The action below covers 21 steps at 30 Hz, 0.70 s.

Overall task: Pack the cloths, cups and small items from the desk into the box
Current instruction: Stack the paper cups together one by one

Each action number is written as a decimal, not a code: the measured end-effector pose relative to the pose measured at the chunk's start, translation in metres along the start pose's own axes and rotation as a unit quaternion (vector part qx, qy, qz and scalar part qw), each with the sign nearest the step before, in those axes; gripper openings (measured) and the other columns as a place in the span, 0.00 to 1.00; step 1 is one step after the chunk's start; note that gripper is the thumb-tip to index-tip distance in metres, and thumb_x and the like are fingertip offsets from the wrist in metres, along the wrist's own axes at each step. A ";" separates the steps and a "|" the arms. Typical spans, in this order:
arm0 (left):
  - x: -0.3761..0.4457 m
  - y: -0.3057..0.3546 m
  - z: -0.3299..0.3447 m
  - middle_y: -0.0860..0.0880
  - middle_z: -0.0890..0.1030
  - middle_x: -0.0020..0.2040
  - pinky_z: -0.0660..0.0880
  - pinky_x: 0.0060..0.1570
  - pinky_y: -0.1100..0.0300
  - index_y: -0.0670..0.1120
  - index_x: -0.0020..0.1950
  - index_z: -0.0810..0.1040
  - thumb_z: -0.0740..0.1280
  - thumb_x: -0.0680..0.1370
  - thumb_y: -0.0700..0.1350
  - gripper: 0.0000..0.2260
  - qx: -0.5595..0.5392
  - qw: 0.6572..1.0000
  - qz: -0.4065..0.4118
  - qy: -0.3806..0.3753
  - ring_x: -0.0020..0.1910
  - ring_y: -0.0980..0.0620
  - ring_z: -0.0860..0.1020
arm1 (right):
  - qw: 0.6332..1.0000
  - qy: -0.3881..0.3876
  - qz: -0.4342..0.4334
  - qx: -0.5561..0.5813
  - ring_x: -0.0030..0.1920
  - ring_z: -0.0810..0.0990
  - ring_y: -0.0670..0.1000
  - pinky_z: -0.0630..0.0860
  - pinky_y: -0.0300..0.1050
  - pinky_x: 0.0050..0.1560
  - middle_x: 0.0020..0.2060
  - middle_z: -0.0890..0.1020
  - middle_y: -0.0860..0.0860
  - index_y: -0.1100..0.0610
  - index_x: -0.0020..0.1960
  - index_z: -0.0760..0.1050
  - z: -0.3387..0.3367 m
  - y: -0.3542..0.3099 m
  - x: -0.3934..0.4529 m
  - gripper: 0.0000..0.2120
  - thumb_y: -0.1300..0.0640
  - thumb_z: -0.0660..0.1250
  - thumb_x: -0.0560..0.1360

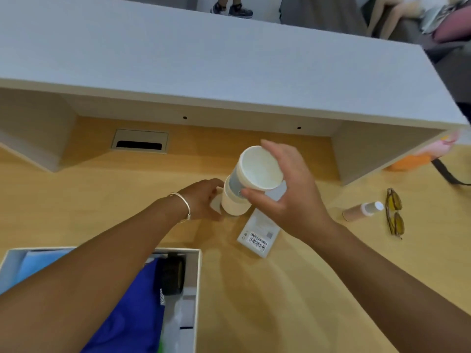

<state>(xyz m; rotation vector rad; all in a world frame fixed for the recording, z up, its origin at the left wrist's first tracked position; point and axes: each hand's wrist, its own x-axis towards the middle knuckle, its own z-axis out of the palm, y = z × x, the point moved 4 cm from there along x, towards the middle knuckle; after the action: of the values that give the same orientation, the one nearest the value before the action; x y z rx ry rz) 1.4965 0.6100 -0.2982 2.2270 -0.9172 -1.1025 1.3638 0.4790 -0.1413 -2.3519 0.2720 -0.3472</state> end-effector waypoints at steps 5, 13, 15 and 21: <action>-0.026 -0.024 -0.023 0.50 0.72 0.64 0.71 0.51 0.60 0.57 0.72 0.63 0.79 0.64 0.52 0.40 0.032 0.998 -0.043 0.024 0.56 0.50 0.75 | 0.997 -0.070 0.015 -0.033 0.62 0.64 0.38 0.57 0.21 0.58 0.68 0.68 0.49 0.53 0.74 0.62 0.027 0.006 -0.005 0.37 0.48 0.74 0.69; -0.061 -0.045 -0.028 0.53 0.73 0.63 0.75 0.53 0.57 0.58 0.71 0.64 0.76 0.68 0.53 0.35 0.022 0.998 -0.031 0.048 0.56 0.53 0.76 | 0.998 -0.051 0.020 -0.040 0.63 0.65 0.41 0.61 0.26 0.57 0.66 0.69 0.47 0.51 0.73 0.63 0.044 0.023 -0.012 0.37 0.50 0.75 0.69; -0.063 -0.040 -0.026 0.53 0.73 0.62 0.75 0.54 0.57 0.58 0.71 0.64 0.76 0.68 0.53 0.35 0.012 0.998 -0.021 0.050 0.56 0.53 0.76 | 0.997 -0.058 0.033 -0.049 0.64 0.66 0.44 0.64 0.35 0.58 0.67 0.68 0.47 0.51 0.73 0.62 0.049 0.030 -0.014 0.36 0.50 0.74 0.70; -0.055 -0.018 -0.016 0.53 0.73 0.61 0.75 0.53 0.58 0.57 0.71 0.64 0.76 0.68 0.53 0.35 -0.006 0.999 0.003 0.045 0.55 0.54 0.77 | 0.993 -0.086 0.043 -0.068 0.71 0.58 0.44 0.65 0.42 0.60 0.74 0.58 0.45 0.47 0.77 0.51 0.065 0.056 -0.025 0.39 0.46 0.69 0.73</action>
<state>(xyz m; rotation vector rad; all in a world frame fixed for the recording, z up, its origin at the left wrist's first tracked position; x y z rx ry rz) 1.4912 0.6646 -0.2741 2.2432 -0.8770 -0.9930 1.3560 0.4877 -0.2297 -2.4768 0.3227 -0.0859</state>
